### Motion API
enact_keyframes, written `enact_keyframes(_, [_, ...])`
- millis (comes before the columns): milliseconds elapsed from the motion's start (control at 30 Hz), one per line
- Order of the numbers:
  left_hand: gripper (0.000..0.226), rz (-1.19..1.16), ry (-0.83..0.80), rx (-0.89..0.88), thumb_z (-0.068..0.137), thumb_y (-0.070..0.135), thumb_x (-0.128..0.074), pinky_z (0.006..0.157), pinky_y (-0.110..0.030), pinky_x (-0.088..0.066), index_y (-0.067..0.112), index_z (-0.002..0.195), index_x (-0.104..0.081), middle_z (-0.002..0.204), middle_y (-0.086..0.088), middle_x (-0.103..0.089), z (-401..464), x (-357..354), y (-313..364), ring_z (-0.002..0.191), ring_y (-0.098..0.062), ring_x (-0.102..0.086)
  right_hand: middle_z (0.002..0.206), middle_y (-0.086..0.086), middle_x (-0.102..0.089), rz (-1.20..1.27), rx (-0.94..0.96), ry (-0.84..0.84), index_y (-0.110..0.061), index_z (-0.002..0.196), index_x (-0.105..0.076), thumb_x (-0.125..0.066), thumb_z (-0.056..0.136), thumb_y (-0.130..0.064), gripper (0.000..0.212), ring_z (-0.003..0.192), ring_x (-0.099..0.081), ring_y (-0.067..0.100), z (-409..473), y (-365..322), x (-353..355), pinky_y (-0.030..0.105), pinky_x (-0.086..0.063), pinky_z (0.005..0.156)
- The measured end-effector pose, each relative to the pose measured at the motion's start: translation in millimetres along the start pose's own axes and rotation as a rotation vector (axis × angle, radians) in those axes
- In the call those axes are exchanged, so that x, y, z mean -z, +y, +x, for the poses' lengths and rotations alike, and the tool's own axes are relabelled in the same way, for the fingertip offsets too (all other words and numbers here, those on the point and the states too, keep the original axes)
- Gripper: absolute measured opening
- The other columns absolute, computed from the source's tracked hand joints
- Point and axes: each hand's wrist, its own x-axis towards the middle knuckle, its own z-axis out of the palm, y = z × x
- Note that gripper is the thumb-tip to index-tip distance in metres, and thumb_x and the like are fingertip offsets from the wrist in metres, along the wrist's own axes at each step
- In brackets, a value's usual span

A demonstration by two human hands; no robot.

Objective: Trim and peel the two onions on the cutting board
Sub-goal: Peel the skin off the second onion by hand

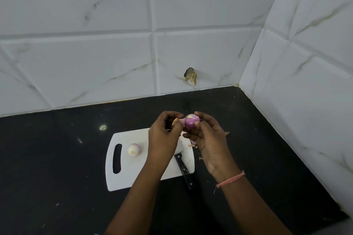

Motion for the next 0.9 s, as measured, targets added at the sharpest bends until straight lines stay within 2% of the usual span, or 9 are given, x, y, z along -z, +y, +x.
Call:
enact_keyframes(167, [0.008,-0.028,-0.007,0.04,0.09,0.016,-0.068,0.07,-0.024,-0.058,0.024,0.092,-0.067,0.086,0.008,-0.07,-0.6,-0.6,-0.6,0.081,-0.012,-0.067,0.115,0.017,-0.065,0.025,0.001,-0.008,-0.007,0.115,-0.063,-0.05,0.094,-0.001,0.025,0.097,-0.069,0.032,-2.0,-2.3,0.3,0.038,-0.059,0.076])
enact_keyframes(300, [0.013,0.006,-0.028,0.071,0.086,0.027,-0.074,0.06,-0.014,-0.054,0.021,0.09,-0.065,0.081,0.004,-0.067,-0.8,0.8,-0.4,0.075,-0.012,-0.065,0.118,0.017,-0.064,0.004,-0.001,-0.009,-0.007,0.115,-0.064,-0.049,0.095,0.0,0.026,0.1,-0.068,0.032,-2.1,-2.6,0.2,0.043,-0.058,0.084])
enact_keyframes(500, [0.008,-0.013,-0.073,0.105,0.091,0.02,-0.069,0.067,-0.024,-0.058,0.012,0.094,-0.067,0.084,-0.005,-0.07,0.6,3.9,-4.0,0.078,-0.021,-0.069,0.118,0.015,-0.064,-0.015,0.009,-0.001,-0.01,0.112,-0.065,-0.049,0.094,0.001,0.027,0.1,-0.068,0.032,-3.6,-2.0,-0.6,0.039,-0.06,0.079])
enact_keyframes(567, [0.007,0.002,-0.061,0.115,0.091,0.018,-0.068,0.066,-0.022,-0.056,0.012,0.093,-0.065,0.085,-0.006,-0.069,0.2,4.7,-2.8,0.078,-0.021,-0.07,0.117,0.014,-0.064,0.0,-0.003,0.004,-0.008,0.114,-0.065,-0.048,0.094,0.001,0.027,0.1,-0.068,0.032,-3.7,-2.0,-0.2,0.036,-0.06,0.076])
enact_keyframes(767, [0.016,0.086,0.023,0.04,0.088,0.016,-0.071,0.067,-0.03,-0.058,0.019,0.08,-0.057,0.076,-0.003,-0.067,2.1,5.4,-4.4,0.07,-0.019,-0.069,0.116,0.019,-0.064,0.012,-0.019,-0.001,-0.007,0.115,-0.064,-0.043,0.097,-0.003,0.028,0.096,-0.067,0.032,-4.2,-1.1,-0.8,0.032,-0.059,0.072])
enact_keyframes(900, [0.016,0.042,0.022,0.012,0.087,0.012,-0.071,0.072,-0.036,-0.06,0.021,0.086,-0.059,0.083,0.0,-0.067,4.1,4.7,-6.6,0.076,-0.021,-0.069,0.113,0.022,-0.066,0.064,-0.042,-0.012,-0.006,0.117,-0.064,-0.056,0.094,-0.012,0.025,0.087,-0.068,0.028,-3.5,-3.1,-4.0,0.033,-0.057,0.072])
